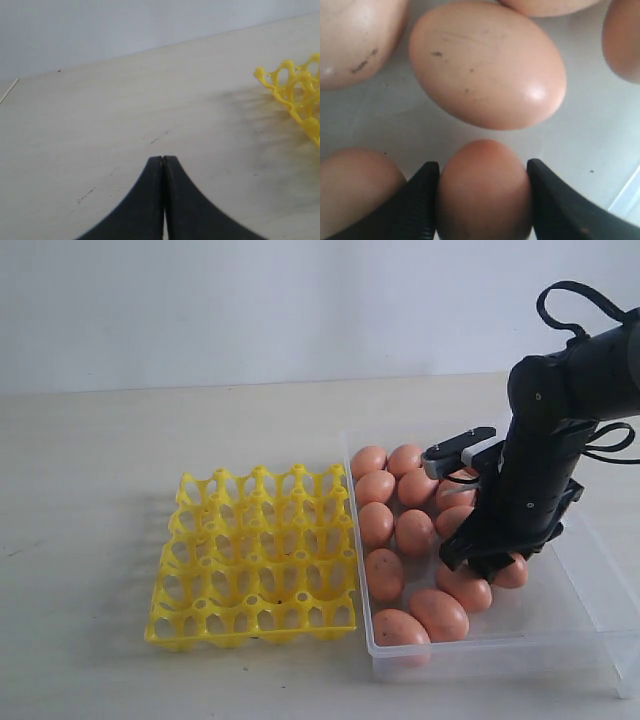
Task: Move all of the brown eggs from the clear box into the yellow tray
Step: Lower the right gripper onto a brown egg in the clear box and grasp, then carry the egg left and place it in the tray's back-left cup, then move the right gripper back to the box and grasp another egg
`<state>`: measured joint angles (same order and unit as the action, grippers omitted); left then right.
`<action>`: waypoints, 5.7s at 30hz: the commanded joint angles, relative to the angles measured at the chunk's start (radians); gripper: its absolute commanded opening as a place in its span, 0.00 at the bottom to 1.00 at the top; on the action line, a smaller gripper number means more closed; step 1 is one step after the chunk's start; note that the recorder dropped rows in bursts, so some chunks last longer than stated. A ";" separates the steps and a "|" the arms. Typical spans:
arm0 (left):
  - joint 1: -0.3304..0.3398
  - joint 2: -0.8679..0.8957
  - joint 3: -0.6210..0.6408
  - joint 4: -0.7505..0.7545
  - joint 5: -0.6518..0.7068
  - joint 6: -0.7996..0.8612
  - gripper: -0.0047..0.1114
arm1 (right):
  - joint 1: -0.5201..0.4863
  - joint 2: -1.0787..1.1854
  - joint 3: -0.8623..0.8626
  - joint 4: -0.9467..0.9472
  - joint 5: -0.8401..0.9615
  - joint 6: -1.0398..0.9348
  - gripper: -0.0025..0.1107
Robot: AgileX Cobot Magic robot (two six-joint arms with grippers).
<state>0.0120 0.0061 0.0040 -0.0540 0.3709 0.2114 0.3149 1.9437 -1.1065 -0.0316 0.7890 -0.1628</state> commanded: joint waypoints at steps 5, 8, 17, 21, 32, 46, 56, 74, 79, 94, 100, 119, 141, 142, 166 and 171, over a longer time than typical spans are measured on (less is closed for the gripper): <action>0.002 -0.006 -0.004 -0.008 -0.011 -0.005 0.04 | -0.004 -0.070 -0.008 0.039 -0.003 -0.076 0.03; 0.002 -0.006 -0.004 -0.008 -0.011 -0.005 0.04 | 0.026 -0.223 -0.008 0.231 -0.191 -0.248 0.03; 0.002 -0.006 -0.004 -0.008 -0.011 -0.005 0.04 | 0.290 -0.116 -0.152 1.306 -0.551 -1.298 0.03; 0.002 -0.006 -0.004 -0.008 -0.011 -0.004 0.04 | 0.308 -0.071 -0.280 0.772 -0.563 -0.747 0.03; 0.002 -0.006 -0.004 -0.008 -0.011 -0.004 0.04 | 0.389 0.062 -0.338 0.262 -0.706 -0.165 0.02; 0.002 -0.006 -0.004 -0.008 -0.011 -0.004 0.04 | 0.395 0.273 -0.326 -0.612 -1.218 0.975 0.02; 0.002 -0.006 -0.004 -0.008 -0.011 -0.006 0.04 | 0.384 0.351 -0.326 -0.633 -1.203 0.971 0.02; 0.002 -0.006 -0.004 -0.008 -0.011 -0.006 0.04 | 0.369 0.429 -0.436 -0.659 -1.206 0.969 0.25; 0.002 -0.006 -0.004 -0.008 -0.011 -0.004 0.04 | 0.369 0.429 -0.436 -0.662 -1.204 0.971 0.45; 0.002 -0.006 -0.004 -0.008 -0.011 -0.006 0.04 | 0.360 0.280 -0.436 -0.656 -0.903 0.996 0.29; 0.002 -0.006 -0.004 -0.008 -0.011 -0.004 0.04 | 0.354 0.019 -0.436 -0.501 -0.440 0.783 0.02; 0.002 -0.006 -0.004 -0.008 -0.011 -0.004 0.04 | 0.278 -0.277 0.004 0.026 0.233 0.209 0.49; 0.002 -0.006 -0.004 -0.008 -0.011 -0.006 0.04 | 0.263 -0.087 0.043 -0.077 0.039 0.212 0.53; 0.002 -0.006 -0.004 -0.008 -0.011 -0.006 0.04 | 0.263 -0.079 0.043 -0.080 0.026 0.212 0.53; 0.002 -0.006 -0.004 -0.008 -0.011 -0.004 0.04 | 0.263 -0.245 0.043 -0.079 -0.235 0.187 0.02; 0.002 -0.006 -0.004 -0.008 -0.011 -0.006 0.04 | 0.300 -0.273 0.043 -0.006 -0.741 0.163 0.02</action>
<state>0.0120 0.0061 0.0040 -0.0540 0.3692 0.2114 0.5941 1.6750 -1.0628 -0.0671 0.3258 0.0140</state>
